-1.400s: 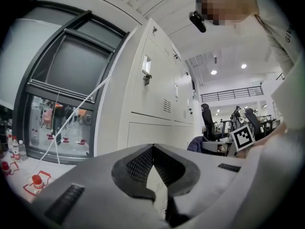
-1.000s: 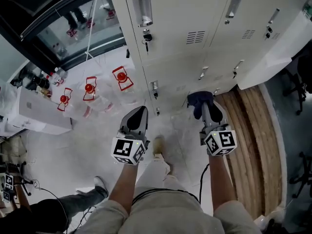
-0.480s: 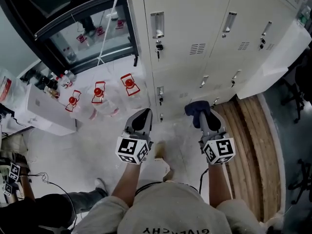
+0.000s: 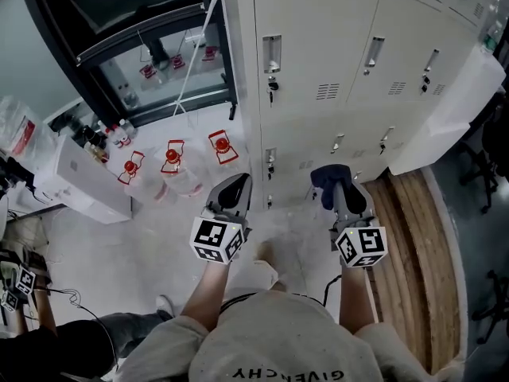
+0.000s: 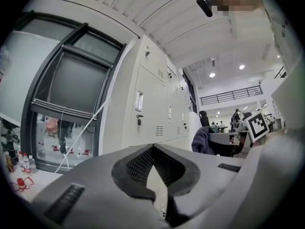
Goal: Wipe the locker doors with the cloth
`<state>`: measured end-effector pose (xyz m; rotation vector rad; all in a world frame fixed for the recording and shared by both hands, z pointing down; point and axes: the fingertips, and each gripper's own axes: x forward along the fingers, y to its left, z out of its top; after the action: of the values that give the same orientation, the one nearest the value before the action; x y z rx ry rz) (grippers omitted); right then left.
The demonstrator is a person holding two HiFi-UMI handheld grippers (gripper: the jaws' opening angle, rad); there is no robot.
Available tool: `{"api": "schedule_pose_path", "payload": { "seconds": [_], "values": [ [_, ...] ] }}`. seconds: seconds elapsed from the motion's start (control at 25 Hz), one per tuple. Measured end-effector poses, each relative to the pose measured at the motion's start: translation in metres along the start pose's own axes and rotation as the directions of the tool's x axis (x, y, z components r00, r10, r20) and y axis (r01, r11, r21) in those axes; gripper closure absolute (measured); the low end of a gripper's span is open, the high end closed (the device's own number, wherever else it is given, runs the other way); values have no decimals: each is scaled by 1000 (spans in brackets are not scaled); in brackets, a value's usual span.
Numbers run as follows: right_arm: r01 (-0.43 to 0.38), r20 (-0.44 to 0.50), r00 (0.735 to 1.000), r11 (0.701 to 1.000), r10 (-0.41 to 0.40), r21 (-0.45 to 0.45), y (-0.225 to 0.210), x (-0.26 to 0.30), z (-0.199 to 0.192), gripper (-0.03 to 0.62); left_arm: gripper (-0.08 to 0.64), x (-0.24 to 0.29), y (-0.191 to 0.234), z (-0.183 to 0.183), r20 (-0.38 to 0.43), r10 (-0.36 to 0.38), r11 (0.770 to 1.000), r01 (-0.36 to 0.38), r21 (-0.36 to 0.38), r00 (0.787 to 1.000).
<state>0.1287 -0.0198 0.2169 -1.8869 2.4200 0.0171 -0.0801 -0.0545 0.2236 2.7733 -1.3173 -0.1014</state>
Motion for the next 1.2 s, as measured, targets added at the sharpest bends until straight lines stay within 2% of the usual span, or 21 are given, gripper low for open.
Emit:
{"api": "schedule_pose_path", "payload": {
  "seconds": [0.48, 1.2],
  "values": [
    [24, -10, 1000, 999, -23, 24, 0, -6, -5, 548, 561, -18, 21, 3, -5, 47, 999, -47, -19, 999],
    [31, -32, 999, 998, -29, 60, -4, -24, -23, 548, 561, -24, 8, -5, -24, 48, 999, -48, -12, 999]
  ]
}}
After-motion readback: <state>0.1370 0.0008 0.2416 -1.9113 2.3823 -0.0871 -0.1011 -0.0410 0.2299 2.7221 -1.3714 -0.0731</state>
